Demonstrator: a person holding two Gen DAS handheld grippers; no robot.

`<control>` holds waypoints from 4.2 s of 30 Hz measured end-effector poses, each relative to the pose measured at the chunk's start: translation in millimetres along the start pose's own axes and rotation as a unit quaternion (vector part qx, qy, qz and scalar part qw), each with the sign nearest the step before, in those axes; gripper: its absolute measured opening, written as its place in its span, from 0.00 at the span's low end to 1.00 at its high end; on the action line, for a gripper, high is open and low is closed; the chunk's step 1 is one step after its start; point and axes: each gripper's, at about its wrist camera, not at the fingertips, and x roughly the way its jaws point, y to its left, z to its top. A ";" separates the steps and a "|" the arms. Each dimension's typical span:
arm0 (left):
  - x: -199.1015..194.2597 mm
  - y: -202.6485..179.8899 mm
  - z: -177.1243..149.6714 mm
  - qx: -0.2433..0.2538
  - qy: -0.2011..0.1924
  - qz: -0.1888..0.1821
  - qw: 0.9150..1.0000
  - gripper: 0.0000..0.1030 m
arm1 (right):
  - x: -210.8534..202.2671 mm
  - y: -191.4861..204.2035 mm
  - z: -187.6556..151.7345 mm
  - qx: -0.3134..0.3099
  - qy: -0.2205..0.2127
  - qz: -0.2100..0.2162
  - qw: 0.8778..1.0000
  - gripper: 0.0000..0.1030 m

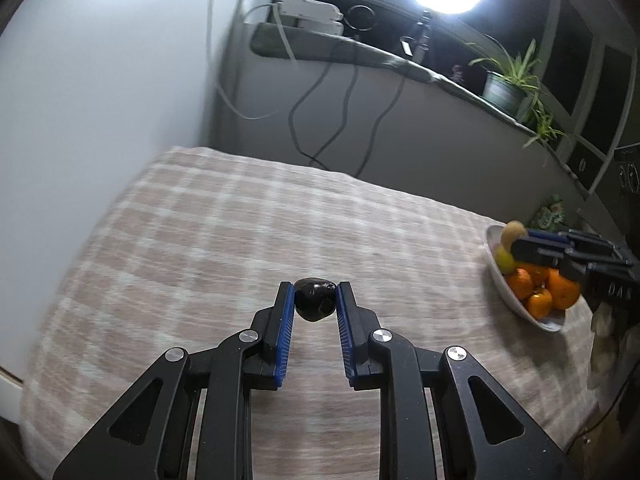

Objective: Organize fruits

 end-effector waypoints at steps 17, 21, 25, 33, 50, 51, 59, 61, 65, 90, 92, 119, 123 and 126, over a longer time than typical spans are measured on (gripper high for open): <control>27.8 -104.9 15.2 0.053 0.004 -0.078 0.996 0.19 | -46.0 -120.0 -15.5 0.078 -0.006 -0.060 0.995 0.28; 33.5 -129.3 13.2 0.066 0.008 -0.095 0.993 0.19 | -48.2 -139.4 -18.6 0.093 -0.004 -0.062 0.994 0.28; 39.0 -148.6 9.3 0.078 0.016 -0.108 0.991 0.19 | -47.0 -156.0 -21.7 0.110 0.001 -0.061 0.992 0.28; 45.8 -179.1 -1.6 0.099 0.030 -0.131 0.986 0.19 | -42.3 -173.5 -28.7 0.126 0.014 -0.053 0.990 0.28; 45.7 -201.6 3.9 0.117 0.014 -0.153 0.981 0.19 | -31.2 -179.9 -31.9 0.126 0.039 -0.037 0.991 0.28; 46.0 -202.9 4.6 0.118 0.014 -0.155 0.981 0.19 | -31.8 -179.7 -31.7 0.125 0.038 -0.039 0.991 0.28; 47.3 -206.7 5.3 0.120 0.011 -0.156 0.980 0.40 | -36.4 -177.3 -30.2 0.124 0.031 -0.039 0.991 0.51; 48.1 -205.2 5.7 0.118 0.013 -0.154 0.981 0.40 | -37.2 -177.3 -29.8 0.126 0.029 -0.039 0.991 0.51; 48.3 -202.2 5.1 0.114 0.016 -0.151 0.982 0.41 | -39.0 -177.0 -29.9 0.127 0.026 -0.040 0.991 0.56; 13.5 -202.2 -6.3 0.112 -0.002 -0.123 0.986 0.66 | -86.5 -148.6 -39.4 0.118 -0.021 -0.067 0.991 0.84; 7.6 -200.8 -7.6 0.109 -0.006 -0.119 0.987 0.68 | -93.1 -144.1 -42.8 0.114 -0.027 -0.073 0.990 0.85; -47.2 -183.4 -36.6 0.104 -0.025 -0.056 0.993 0.78 | -155.4 -79.0 -127.2 0.141 -0.109 -0.163 0.970 1.00; -52.1 -183.4 -39.4 0.104 -0.029 -0.053 0.993 0.78 | -158.3 -77.3 -136.5 0.153 -0.108 -0.173 0.967 1.00; -55.9 -184.0 -40.9 0.103 -0.033 -0.053 0.993 0.78 | -162.3 -75.4 -140.3 0.155 -0.109 -0.172 0.967 1.00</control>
